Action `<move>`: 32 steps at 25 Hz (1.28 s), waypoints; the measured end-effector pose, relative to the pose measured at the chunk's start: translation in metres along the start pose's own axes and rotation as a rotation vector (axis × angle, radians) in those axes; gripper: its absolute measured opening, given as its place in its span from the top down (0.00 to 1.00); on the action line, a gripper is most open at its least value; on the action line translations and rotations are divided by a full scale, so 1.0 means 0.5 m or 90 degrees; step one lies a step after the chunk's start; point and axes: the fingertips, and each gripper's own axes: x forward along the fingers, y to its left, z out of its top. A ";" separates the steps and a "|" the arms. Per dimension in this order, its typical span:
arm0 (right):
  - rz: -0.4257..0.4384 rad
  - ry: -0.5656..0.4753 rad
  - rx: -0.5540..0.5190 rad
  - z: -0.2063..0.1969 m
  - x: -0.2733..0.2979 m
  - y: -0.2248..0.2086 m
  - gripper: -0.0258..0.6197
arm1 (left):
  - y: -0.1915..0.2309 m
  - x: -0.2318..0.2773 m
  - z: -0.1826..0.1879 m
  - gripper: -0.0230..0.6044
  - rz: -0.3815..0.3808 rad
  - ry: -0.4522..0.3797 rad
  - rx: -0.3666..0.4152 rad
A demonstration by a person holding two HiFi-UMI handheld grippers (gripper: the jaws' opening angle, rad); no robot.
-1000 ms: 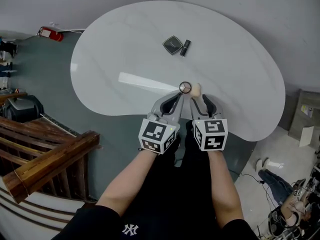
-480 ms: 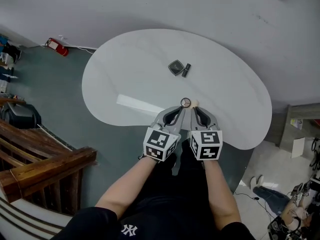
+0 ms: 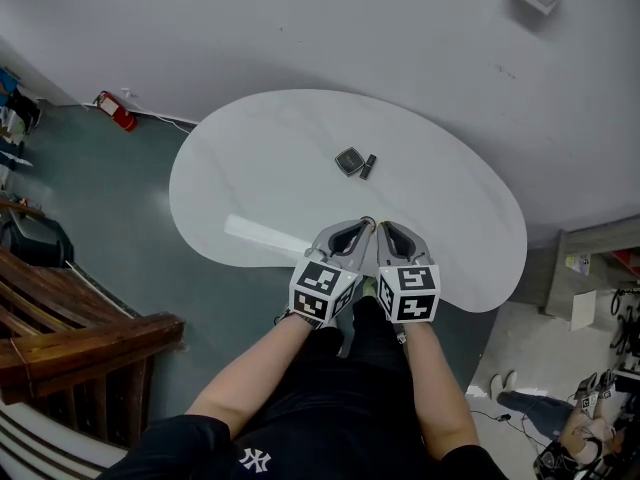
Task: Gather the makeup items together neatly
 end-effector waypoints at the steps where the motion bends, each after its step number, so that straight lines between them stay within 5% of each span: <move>1: 0.004 0.001 -0.006 0.004 0.005 -0.003 0.91 | 0.001 0.004 0.001 0.95 0.000 0.001 -0.002; 18: 0.184 0.084 -0.180 0.004 0.217 -0.096 0.91 | 0.139 0.203 -0.043 0.95 0.094 0.055 -0.051; 32: 0.293 0.165 -0.263 -0.058 0.398 -0.144 0.59 | 0.250 0.292 -0.101 0.95 0.176 0.101 -0.080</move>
